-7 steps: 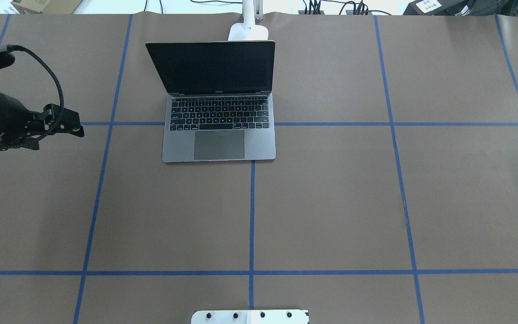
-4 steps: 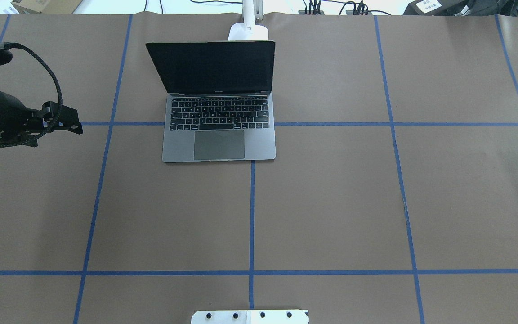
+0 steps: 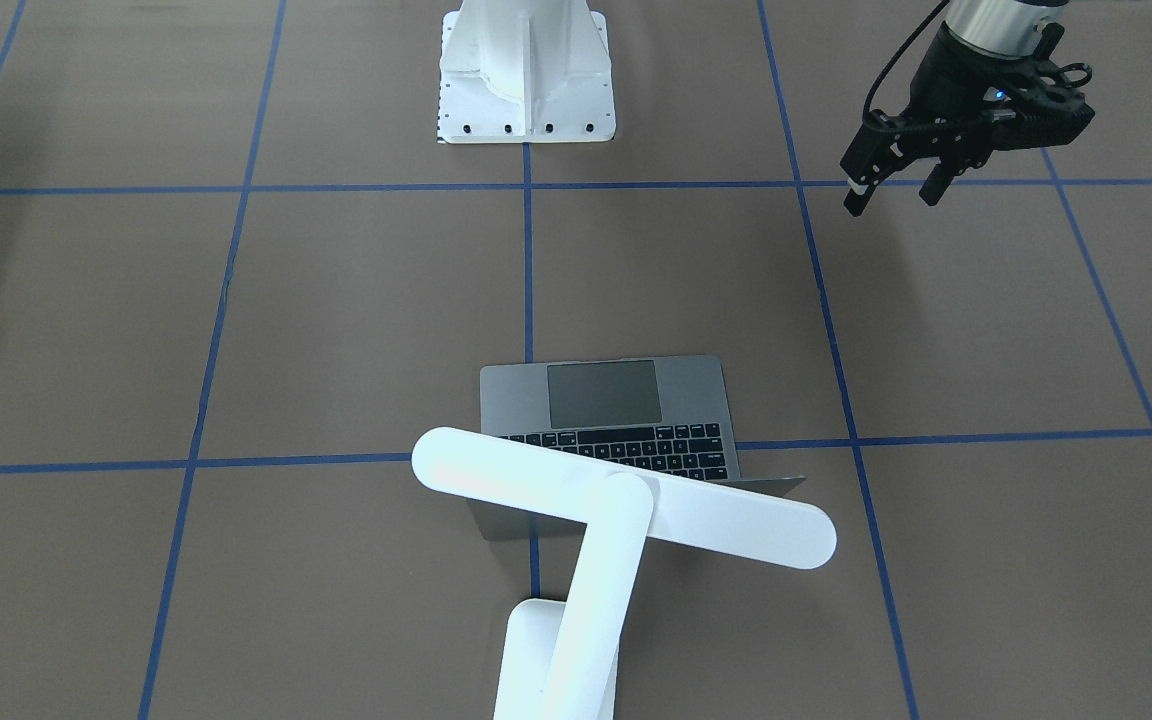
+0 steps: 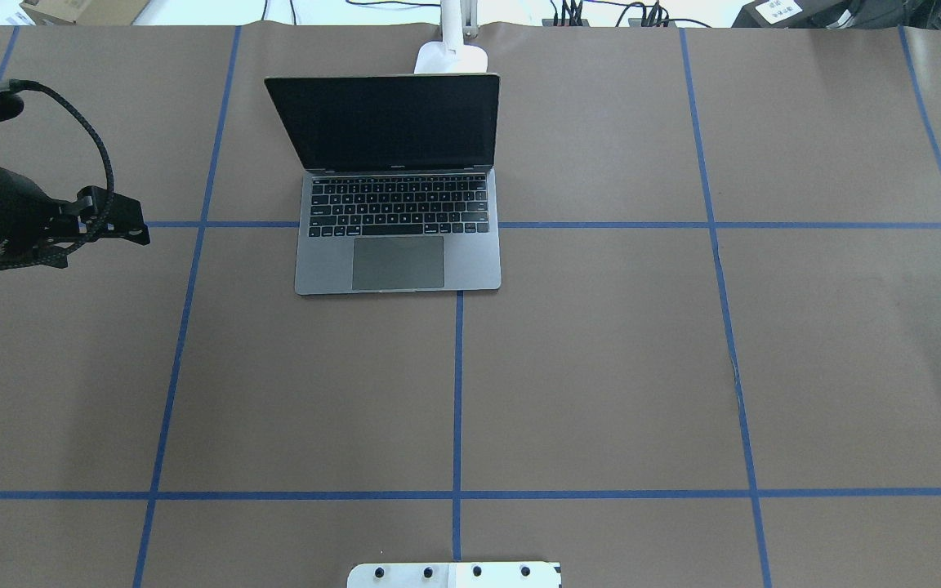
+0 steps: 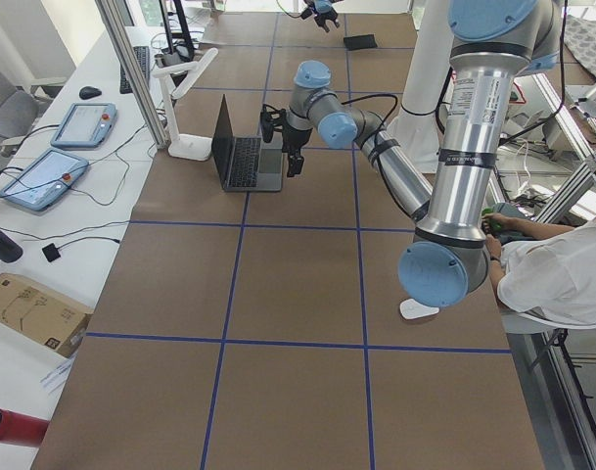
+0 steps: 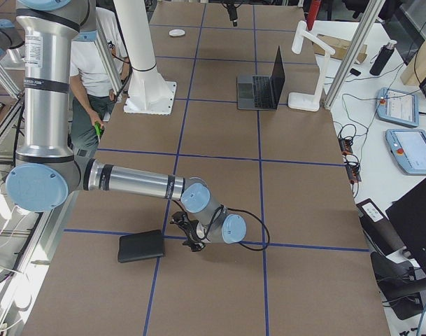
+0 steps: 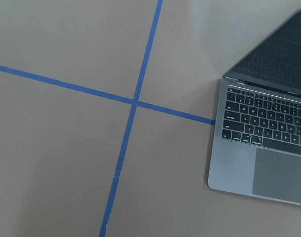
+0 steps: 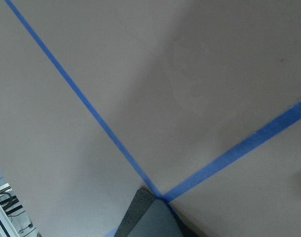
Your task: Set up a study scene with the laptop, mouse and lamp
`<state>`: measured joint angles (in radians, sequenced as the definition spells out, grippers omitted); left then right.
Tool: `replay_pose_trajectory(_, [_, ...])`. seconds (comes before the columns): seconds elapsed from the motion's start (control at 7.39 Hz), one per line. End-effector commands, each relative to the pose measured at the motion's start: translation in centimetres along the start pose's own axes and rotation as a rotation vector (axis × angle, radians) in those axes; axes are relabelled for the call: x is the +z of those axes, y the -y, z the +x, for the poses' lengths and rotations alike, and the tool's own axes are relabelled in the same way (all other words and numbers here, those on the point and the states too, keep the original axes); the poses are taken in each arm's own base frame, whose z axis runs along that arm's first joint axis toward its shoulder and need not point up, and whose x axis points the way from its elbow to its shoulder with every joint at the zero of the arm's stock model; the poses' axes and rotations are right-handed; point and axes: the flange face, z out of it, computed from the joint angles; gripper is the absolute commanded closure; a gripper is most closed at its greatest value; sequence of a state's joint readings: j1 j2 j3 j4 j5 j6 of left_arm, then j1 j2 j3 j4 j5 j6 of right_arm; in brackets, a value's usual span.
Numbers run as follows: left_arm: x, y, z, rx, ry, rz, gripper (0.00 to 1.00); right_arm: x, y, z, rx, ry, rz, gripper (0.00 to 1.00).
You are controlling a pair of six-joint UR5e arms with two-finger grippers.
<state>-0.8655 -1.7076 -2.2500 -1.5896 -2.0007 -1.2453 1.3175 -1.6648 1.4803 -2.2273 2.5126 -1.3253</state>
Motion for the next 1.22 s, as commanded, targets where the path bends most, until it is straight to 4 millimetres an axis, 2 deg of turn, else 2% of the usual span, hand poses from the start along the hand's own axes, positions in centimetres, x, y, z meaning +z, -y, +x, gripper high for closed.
replay_pose_trajectory(0.0, [0.0,-0.1,0.0,-0.002,0.0,-0.001,0.0,2.8,2.3,-0.3,-0.052,0.034,-0.072,0.02])
replay_pose_trajectory(0.14, [0.0,0.0,0.0,-0.001,0.005,0.014,0.0,4.0,2.5,-0.2,-0.065,0.051,-0.1,0.02])
replay_pose_trajectory(0.41, [0.0,0.0,0.1,0.001,0.005,0.019,0.0,5.5,1.4,-0.2,-0.052,0.072,-0.126,0.03])
replay_pose_trajectory(0.68, [0.0,0.0,0.1,-0.002,0.005,0.019,0.0,6.1,0.3,-0.2,-0.042,0.08,-0.129,0.04])
replay_pose_trajectory(1.08, [0.0,-0.1,0.1,-0.004,0.004,0.018,0.0,6.2,0.1,-0.1,-0.076,0.06,-0.128,0.04])
